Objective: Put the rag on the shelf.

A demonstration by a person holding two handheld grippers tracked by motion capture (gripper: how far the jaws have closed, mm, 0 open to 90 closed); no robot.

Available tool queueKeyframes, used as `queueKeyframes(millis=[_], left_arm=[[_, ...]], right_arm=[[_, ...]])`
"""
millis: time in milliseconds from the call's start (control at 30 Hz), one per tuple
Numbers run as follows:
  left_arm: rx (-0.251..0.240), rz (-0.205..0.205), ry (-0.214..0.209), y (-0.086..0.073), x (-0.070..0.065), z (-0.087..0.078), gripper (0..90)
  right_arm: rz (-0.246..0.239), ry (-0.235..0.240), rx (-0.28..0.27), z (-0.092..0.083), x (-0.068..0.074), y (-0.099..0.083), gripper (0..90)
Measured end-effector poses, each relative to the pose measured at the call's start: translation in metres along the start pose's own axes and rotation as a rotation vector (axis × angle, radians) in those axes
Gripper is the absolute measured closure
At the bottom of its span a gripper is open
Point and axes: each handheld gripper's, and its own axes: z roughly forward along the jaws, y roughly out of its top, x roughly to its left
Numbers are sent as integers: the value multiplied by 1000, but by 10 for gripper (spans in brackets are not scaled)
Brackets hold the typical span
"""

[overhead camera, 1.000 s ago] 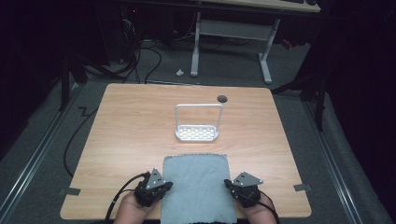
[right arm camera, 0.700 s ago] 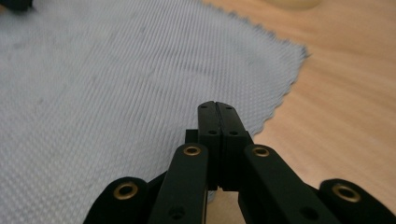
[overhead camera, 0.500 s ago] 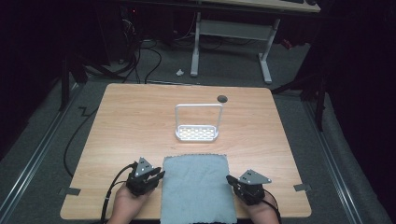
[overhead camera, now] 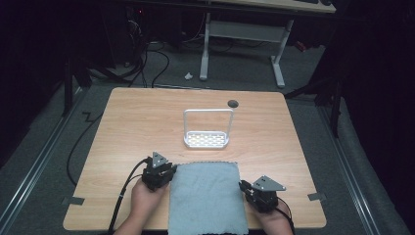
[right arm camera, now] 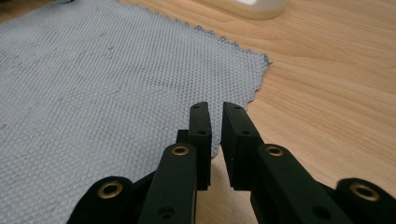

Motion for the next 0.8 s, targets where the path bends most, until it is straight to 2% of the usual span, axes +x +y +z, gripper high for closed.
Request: queueKeyframes(millis=[100,200,300,433,500,567,633,700,800], left_arm=[[4,37,12,0,-4,0,799],[3,46,-1,0,-5,1,863],[5,42,-11,0,-4,1,880],[7,21,-25,0,-2,1,884],[7,18,-29,0,-1,0,884],[8,18,-30,0,-1,0,884],[9,18,-30,0,-1,0,884],[9,16,-32,0,-1,0,885],[6,13,-32,0,-1,0,889]], right_arm=[[28,2,-12,3,-5,5,756],[67,-9,-17,12,-9,12,739],[52,-26,-7,26,-15,25,716],[80,-54,32,51,-24,39,670],[81,-65,66,63,-27,42,637],[86,-94,98,70,-28,41,638],[104,-75,91,70,-29,41,686],[78,-66,91,70,-27,40,763],[76,-42,95,69,-24,41,887]])
